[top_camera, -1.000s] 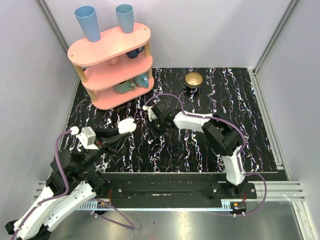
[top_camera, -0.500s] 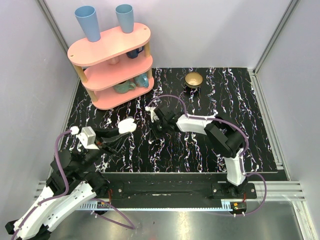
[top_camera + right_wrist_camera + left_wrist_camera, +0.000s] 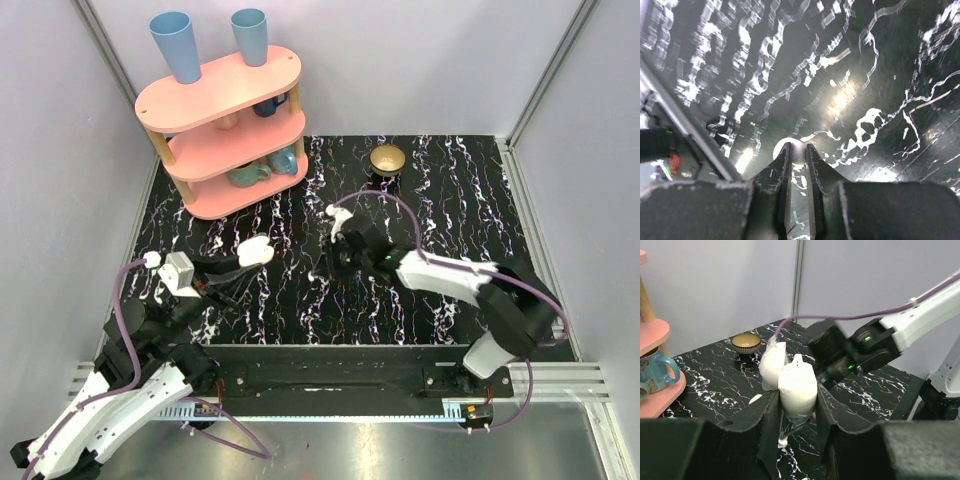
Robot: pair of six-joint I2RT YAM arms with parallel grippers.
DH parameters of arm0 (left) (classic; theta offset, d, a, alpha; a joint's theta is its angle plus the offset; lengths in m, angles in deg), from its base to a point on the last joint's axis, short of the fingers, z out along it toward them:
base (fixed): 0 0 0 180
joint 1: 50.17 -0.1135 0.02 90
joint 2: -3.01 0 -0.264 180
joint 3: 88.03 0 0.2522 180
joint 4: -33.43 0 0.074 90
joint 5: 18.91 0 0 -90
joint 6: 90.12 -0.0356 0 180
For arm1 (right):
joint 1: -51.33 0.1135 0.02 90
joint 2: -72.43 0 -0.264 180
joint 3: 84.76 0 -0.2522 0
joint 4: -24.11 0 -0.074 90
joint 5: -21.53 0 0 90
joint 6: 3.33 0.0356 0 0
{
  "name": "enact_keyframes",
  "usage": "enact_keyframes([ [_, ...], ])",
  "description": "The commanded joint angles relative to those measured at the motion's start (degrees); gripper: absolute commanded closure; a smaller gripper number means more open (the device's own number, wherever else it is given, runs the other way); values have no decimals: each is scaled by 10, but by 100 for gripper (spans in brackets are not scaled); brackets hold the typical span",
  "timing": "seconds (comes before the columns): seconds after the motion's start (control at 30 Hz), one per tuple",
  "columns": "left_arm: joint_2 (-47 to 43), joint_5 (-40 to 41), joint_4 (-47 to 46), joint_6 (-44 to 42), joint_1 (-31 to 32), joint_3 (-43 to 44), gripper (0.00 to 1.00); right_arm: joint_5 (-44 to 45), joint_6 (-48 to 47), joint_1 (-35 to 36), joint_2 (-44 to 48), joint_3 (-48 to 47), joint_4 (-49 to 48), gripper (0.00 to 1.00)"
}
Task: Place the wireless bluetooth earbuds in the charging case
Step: Pick up the left earbud from the center of the board, then insert the left earbud into the left side groove of the charging case.
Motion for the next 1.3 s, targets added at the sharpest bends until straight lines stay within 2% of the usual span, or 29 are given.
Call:
enact_keyframes([
  [0.0, 8, 21, -46, 10, 0, -3, 100, 70, 39, 9, 145, 24, -95, 91],
  [0.23, 25, 13, -73, 19, 0, -14, 100, 165, 29, 41, 301, 32, -104, 92],
  [0.33, 39, 4, -82, 19, 1, -13, 100, 202, 7, 76, 341, 14, -110, 92],
  [0.47, 54, -10, -101, 17, 1, -17, 100, 254, -44, 159, 362, -12, -131, 93],
  [0.7, 63, -17, -116, 20, 1, -23, 100, 331, -132, 267, 340, -47, -197, 93],
  [1.03, 64, -43, -127, 23, 0, -29, 100, 363, -164, 295, 258, -74, -254, 92],
  [1.27, 55, -65, -152, 22, 0, -41, 100, 372, -176, 294, 234, -80, -272, 92],
])
